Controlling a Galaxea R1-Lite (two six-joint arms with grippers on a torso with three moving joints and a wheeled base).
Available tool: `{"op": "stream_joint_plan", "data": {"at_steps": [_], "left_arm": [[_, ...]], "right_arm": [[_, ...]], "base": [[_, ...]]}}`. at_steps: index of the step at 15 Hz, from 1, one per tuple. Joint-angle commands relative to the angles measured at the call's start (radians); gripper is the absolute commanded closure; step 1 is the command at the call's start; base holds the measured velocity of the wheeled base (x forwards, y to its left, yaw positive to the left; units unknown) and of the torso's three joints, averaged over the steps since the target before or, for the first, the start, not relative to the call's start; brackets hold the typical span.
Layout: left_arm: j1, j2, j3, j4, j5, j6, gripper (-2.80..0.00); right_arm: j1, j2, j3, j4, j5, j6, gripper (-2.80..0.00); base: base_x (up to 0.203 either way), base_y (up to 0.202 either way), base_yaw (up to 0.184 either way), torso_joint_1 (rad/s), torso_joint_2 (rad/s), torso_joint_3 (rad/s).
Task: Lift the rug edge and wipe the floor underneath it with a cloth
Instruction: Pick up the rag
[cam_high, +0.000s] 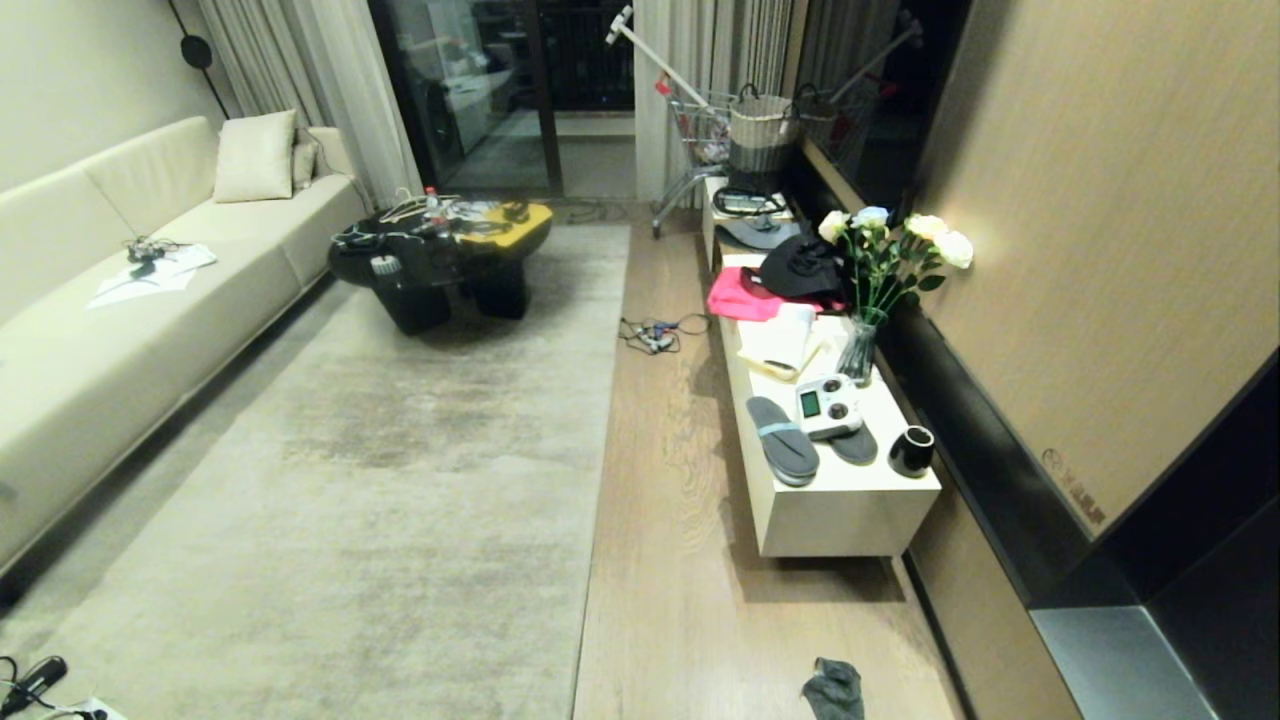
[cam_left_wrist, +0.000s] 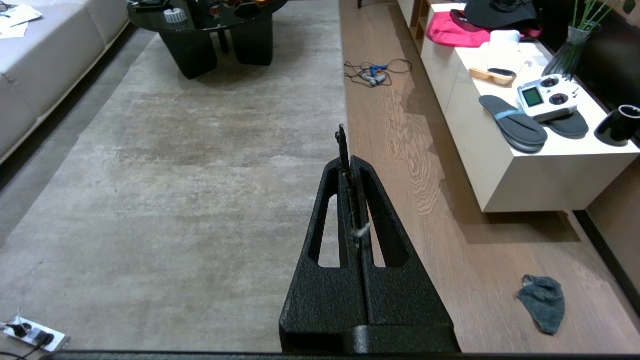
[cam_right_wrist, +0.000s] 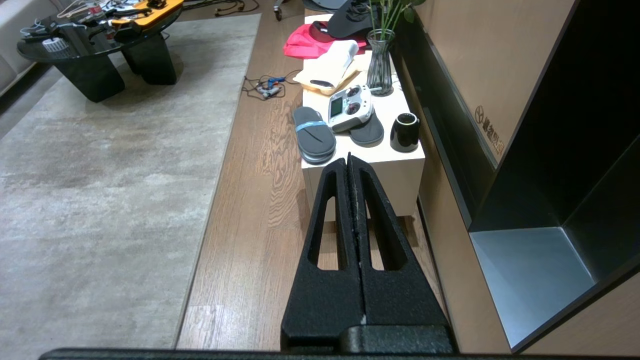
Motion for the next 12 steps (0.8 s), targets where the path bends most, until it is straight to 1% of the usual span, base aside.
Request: {"op": "stream_joint_plan", "data": {"at_steps": [1,12], "left_arm": [[0.000,0.001,0.000,0.000,0.000,0.000,0.00],[0.000,0.001,0.000,0.000,0.001,0.000,0.00]], "right_arm": [[0.000,0.000,0.000,0.000,0.000,0.000,0.00],[0.000,0.002,0.000,0.000,0.000,0.000,0.00]], "base": [[0.000,0.000,0.000,0.000,0.00,0.000],[0.000,0.000,0.000,0.000,0.00,0.000]]}}
